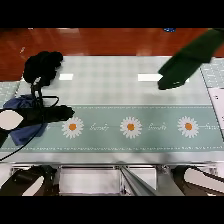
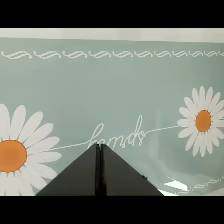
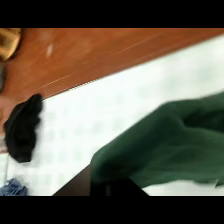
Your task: Fold the shirts.
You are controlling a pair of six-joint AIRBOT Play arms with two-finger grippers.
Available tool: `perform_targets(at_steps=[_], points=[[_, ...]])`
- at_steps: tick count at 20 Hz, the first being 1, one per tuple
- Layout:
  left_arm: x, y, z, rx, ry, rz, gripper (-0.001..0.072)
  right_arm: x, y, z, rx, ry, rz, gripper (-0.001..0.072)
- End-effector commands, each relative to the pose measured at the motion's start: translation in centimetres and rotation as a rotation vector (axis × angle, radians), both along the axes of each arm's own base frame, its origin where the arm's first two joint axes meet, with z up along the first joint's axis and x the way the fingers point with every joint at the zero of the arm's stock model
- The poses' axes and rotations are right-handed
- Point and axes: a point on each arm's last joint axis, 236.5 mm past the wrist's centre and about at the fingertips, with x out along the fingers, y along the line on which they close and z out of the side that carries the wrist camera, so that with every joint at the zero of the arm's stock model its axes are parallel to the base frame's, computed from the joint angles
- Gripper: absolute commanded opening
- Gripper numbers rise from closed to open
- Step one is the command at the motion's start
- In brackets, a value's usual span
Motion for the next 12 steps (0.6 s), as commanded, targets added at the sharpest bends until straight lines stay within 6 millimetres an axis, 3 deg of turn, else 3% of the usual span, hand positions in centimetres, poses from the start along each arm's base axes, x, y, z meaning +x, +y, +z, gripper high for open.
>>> perform_targets(at_steps=[1, 5, 8, 12], points=[[0.5, 1.1, 0.1, 0.022, -0.010, 0.023, 0.0022, -4.4, -4.8, -1.7, 0.013, 0.139, -0.063, 0.0026], [1.4, 2.5, 0.5, 0.021, -0.020, 0.075, 0.0021, -10.6, -10.4, -5.7, -0.111, 0.394, -0.202, 0.0024], [1.7, 2.7, 0.6, 0.020, -0.032, 0.086, 0.0022, -15.7, -14.9, -7.4, -0.195, 0.545, -0.385, 0.0024], [2.5, 2.9, 1.1, 0.015, -0.066, 0.102, 0.0021, -24.7, -18.6, -12.1, -0.205, 0.805, -0.625, 0.0025]])
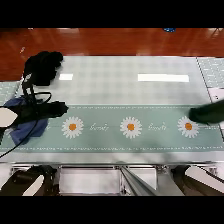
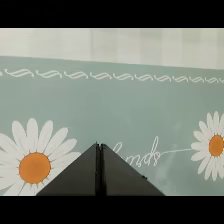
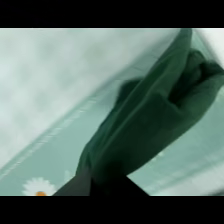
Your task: Fold the shirts.
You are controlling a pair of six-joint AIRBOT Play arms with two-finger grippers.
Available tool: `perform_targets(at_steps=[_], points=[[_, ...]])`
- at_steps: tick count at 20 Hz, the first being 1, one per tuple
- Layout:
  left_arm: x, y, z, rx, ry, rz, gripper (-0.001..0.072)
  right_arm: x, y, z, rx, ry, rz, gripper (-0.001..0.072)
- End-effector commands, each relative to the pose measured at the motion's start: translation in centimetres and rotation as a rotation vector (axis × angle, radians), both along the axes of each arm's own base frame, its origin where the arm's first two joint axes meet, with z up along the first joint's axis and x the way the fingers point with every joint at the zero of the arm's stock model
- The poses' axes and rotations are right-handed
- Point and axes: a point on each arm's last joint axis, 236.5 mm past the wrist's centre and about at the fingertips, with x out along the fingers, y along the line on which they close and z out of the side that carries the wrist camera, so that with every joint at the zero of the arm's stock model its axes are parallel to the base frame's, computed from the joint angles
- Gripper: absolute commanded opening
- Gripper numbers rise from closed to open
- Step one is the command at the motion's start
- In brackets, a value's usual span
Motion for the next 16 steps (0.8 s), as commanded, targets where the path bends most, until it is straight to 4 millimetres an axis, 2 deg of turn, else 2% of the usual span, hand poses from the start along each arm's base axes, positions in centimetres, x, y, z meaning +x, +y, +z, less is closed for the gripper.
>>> perform_targets(at_steps=[1, 2, 3, 5, 6, 7, 8, 10, 12, 13, 14, 15, 16], points=[[0.6, 0.2, 0.4, -0.003, -0.026, 0.016, 0.0022, -9.9, -3.2, -4.4, -0.040, 0.288, -0.245, 0.0026], [0.7, 0.2, 0.4, -0.003, -0.030, 0.017, 0.0021, -12.8, -3.5, -5.6, -0.047, 0.376, -0.311, 0.0026], [0.8, 0.2, 0.5, -0.004, -0.034, 0.019, 0.0022, -14.9, -3.5, -6.5, -0.048, 0.441, -0.355, 0.0026], [1.2, 0.3, 0.7, -0.006, -0.052, 0.028, 0.0022, -17.6, -3.1, -7.6, -0.063, 0.541, -0.387, 0.0027], [1.3, 0.3, 0.8, -0.007, -0.059, 0.031, 0.0021, -18.8, -3.1, -7.9, -0.078, 0.587, -0.407, 0.0060], [1.5, 0.4, 1.0, -0.007, -0.067, 0.035, 0.0021, -20.0, -3.2, -8.1, -0.091, 0.634, -0.436, 0.0272], [1.7, 0.4, 1.1, -0.008, -0.076, 0.036, 0.0022, -20.5, -3.2, -8.2, -0.093, 0.654, -0.440, 0.0421], [2.2, 0.5, 1.4, -0.010, -0.102, 0.048, 0.0021, -20.3, -3.1, -8.3, -0.088, 0.650, -0.436, 0.0411], [3.6, 0.8, 2.5, -0.017, -0.168, 0.079, 0.0021, -19.8, -3.0, -8.4, -0.081, 0.630, -0.430, 0.0403], [4.5, 1.1, 3.4, -0.022, -0.218, 0.100, 0.0021, -18.7, -2.9, -8.7, -0.067, 0.584, -0.421, 0.0393], [5.6, 1.3, 4.8, -0.017, -0.274, 0.103, 0.0021, -16.6, -2.6, -8.9, -0.039, 0.499, -0.394, 0.0302], [6.6, 1.2, 6.3, -0.001, -0.321, 0.085, 0.0021, -13.0, -2.2, -9.0, -0.003, 0.351, -0.355, 0.0109], [7.9, 1.0, 8.3, 0.022, -0.372, 0.057, 0.0021, -7.5, -1.7, -7.9, 0.016, 0.129, -0.267, 0.0027]])
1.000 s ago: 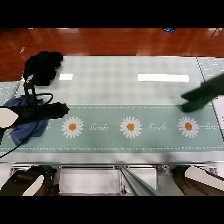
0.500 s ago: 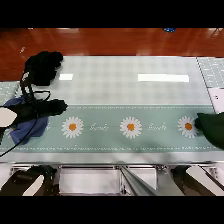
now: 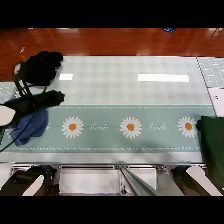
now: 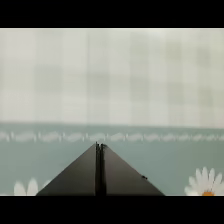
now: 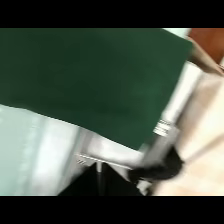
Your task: Fold the shirts.
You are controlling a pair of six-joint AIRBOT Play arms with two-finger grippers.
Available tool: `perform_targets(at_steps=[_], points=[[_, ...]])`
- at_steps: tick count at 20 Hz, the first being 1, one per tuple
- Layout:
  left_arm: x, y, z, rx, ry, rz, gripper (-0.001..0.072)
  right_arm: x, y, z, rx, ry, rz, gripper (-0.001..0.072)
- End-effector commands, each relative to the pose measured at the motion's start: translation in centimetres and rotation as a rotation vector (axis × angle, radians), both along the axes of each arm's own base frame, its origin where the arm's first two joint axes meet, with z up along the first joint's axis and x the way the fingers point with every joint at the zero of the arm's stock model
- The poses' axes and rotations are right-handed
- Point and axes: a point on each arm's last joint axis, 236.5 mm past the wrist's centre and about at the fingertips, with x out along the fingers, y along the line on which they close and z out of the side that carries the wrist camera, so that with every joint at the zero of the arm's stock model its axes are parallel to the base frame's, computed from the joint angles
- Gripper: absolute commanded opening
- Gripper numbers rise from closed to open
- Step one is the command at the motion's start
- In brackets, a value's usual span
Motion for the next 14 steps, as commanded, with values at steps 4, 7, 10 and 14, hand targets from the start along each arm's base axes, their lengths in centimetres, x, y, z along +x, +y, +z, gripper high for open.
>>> perform_targets(at_steps=[4, 7, 10, 14], points=[[8.0, -2.9, 10.9, 0.087, -0.163, -0.158, 0.0021, 28.0, 10.6, 14.3, -0.071, -1.126, 0.582, 0.0026], [9.1, -6.5, 9.9, 0.176, -0.076, -0.345, 0.0021, 30.7, 21.4, 11.3, -0.109, -0.991, 0.998, 0.0026], [6.9, -8.3, 1.6, 0.198, 0.163, -0.439, 0.0021, 29.6, 25.3, 1.6, -0.191, -0.566, 1.221, 0.0026], [3.8, -5.7, -6.5, 0.222, 0.398, -0.361, 0.0021, 27.7, 27.6, -7.4, -0.153, -0.306, 1.269, 0.0027]])
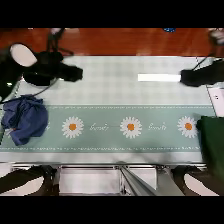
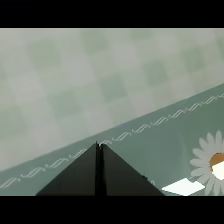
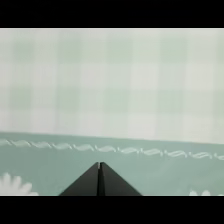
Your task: Fold the shirts.
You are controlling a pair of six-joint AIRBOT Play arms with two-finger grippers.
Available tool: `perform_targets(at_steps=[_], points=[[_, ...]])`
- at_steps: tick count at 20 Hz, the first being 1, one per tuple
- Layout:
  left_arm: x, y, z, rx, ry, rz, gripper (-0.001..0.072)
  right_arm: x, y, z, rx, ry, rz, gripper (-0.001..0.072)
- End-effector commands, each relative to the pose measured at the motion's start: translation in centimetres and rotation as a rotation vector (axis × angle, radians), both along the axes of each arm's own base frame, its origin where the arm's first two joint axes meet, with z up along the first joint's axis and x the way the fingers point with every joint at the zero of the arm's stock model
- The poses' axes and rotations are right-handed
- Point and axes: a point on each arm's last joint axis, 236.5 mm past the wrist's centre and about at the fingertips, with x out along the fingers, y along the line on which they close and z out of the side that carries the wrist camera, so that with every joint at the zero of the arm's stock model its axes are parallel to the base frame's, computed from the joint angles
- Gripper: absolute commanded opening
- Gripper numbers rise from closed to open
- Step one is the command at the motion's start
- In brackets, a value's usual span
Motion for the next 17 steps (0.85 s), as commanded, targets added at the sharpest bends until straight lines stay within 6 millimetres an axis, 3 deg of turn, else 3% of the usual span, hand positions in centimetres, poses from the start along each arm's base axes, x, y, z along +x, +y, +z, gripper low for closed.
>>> perform_targets(at_steps=[1, 17], points=[[-2.83, 1.64, -5.39, 0.067, 0.181, 0.024, 0.0021, -0.98, 1.76, -5.63, -0.152, 0.118, 0.052, 0.0027], [-2.92, 2.05, -5.60, 0.067, 0.195, 0.032, 0.0021, -0.97, 2.15, -6.05, -0.132, 0.130, 0.043, 0.0026]])
